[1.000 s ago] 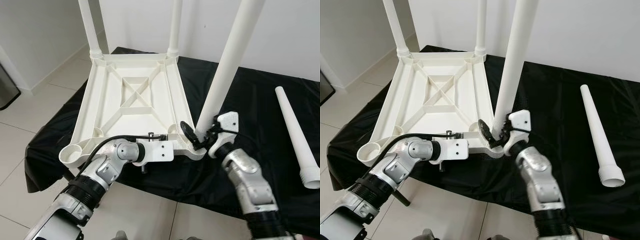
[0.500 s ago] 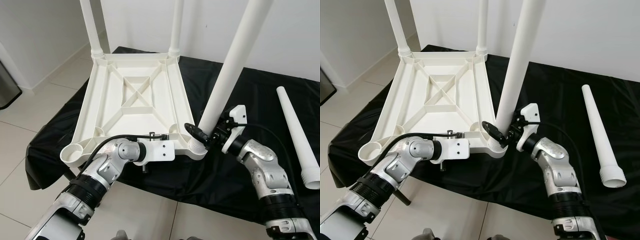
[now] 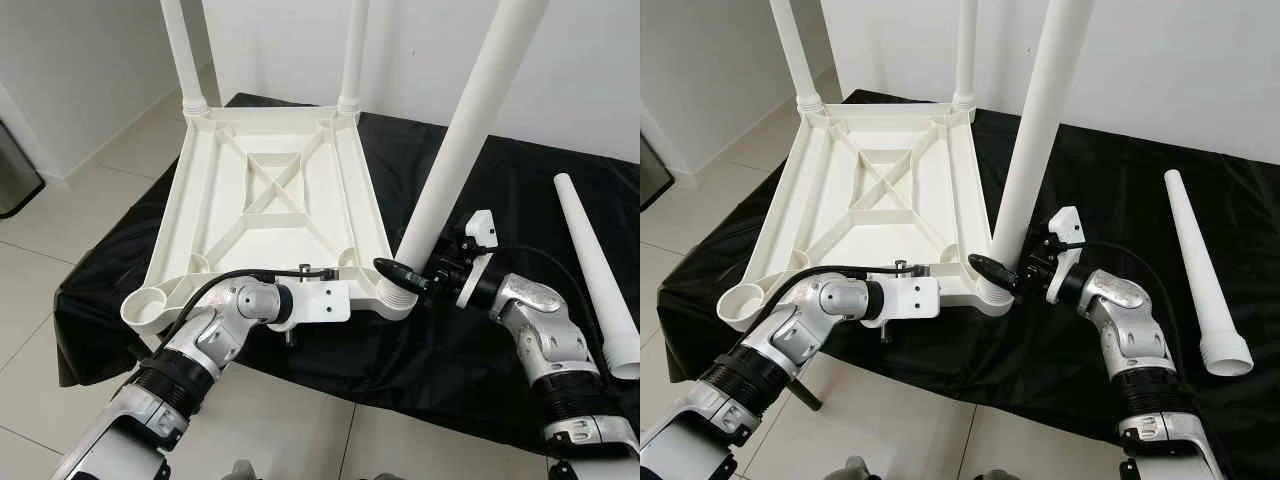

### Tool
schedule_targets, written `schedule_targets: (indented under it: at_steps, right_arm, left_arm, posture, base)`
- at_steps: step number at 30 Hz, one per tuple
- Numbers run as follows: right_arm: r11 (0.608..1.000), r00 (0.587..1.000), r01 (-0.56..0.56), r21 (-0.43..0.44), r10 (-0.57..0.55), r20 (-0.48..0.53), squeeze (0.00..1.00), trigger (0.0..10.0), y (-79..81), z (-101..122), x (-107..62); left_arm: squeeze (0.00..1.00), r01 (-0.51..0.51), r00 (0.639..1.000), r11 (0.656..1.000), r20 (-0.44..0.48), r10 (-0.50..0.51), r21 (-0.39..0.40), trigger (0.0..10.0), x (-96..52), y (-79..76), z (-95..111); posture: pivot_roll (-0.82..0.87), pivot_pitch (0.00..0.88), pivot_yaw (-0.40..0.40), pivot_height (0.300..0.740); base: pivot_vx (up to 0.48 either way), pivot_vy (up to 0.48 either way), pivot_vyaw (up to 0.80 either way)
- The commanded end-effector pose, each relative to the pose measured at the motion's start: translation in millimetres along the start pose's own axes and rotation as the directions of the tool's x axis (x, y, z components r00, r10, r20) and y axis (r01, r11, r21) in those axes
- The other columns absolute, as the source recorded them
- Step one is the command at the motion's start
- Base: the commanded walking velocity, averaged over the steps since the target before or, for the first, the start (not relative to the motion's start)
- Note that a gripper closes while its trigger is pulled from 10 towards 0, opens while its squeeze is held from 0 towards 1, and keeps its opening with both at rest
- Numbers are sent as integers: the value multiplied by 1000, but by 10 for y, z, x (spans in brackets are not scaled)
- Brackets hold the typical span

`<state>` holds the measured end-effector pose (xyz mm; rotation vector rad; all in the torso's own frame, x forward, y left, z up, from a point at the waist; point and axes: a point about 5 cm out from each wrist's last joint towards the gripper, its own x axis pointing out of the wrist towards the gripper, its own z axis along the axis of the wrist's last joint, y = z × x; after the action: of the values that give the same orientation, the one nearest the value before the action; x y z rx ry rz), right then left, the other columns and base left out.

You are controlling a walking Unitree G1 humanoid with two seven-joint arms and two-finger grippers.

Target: Building children table

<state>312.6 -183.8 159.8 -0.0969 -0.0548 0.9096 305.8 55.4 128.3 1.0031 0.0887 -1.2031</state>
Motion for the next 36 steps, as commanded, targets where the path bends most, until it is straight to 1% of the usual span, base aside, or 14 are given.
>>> schedule_targets:
  at_steps: [1,2,3,4,5,6,7,18,23,24,25,26,34,36]
  right_arm:
    - [1000,1000,-11,-5,11,-11,0,10000,-19,-15,-12]
    - [1000,1000,-15,-7,15,-9,0,9961,-25,-18,-12]
    - [1000,1000,-20,-10,20,-8,0,5961,-21,-21,-7]
    - [1000,1000,-25,-13,25,-7,0,5961,-18,-23,-4]
    - [1000,1000,-28,-4,28,-3,0,4745,-13,-26,0]
    - [999,1000,-32,3,32,0,0,4745,-11,-29,2]
    - [999,999,-35,7,35,2,0,0,-7,-30,4]
    - [999,999,-50,20,49,13,0,0,-1,-43,12]
    - [999,999,-37,17,36,23,0,0,23,-38,19]
    - [1000,999,-26,12,25,21,0,8745,24,-39,21]
    - [1000,1000,-19,9,19,20,0,8745,24,-39,22]
    - [1000,999,-9,25,8,33,0,10000,38,-30,25]
    - [1000,999,-2,30,0,54,0,10000,89,-7,31]
    - [999,997,33,25,-35,72,0,10000,114,20,34]
  left_arm:
    - [0,-16,1000,1000,2,16,9,10000,1,9,-3]
    - [0,-15,1000,1000,2,15,10,10000,3,6,-2]
    - [0,-14,1000,1000,2,14,11,10000,3,6,-1]
    - [0,-14,1000,1000,3,14,12,10000,4,7,0]
    - [0,-13,1000,1000,3,13,12,10000,5,6,0]
    - [0,-13,1000,1000,2,13,12,10000,6,6,0]
    - [0,-14,1000,1000,2,14,13,10000,6,6,0]
    - [0,-12,1000,1000,4,12,14,10000,11,-1,4]
    - [0,-11,1000,1000,6,11,13,10000,15,-7,9]
    - [0,-11,1000,1000,7,11,14,10000,15,-8,10]
    - [0,-11,1000,1000,7,11,14,10000,15,-8,11]
    - [0,-11,1000,1000,8,11,13,10000,16,-8,11]
    - [0,-11,1000,1000,9,10,12,10000,18,-12,14]
    - [0,-13,1000,1000,9,13,10,10000,16,-9,15]
  posture:
    - [-28,13,-10,740]
    - [-28,12,-9,740]
    - [-27,10,-9,740]
    - [-28,10,-9,740]
    - [-28,8,-9,740]
    - [-28,7,-9,740]
    - [-28,5,-10,740]
    - [-29,0,-10,740]
    - [-29,0,-14,740]
    - [-29,0,-15,740]
    - [-29,0,-15,740]
    - [-30,0,-16,740]
    - [-30,0,-18,740]
    - [-30,0,-22,740]
  base:
    - [0,0,0]
    - [0,0,0]
    - [0,0,0]
    - [0,0,0]
    - [0,0,0]
    - [0,0,0]
    - [0,0,0]
    - [0,0,0]
    - [0,0,0]
    - [0,0,0]
    - [0,0,0]
    - [0,0,0]
    - [0,0,0]
    - [0,0,0]
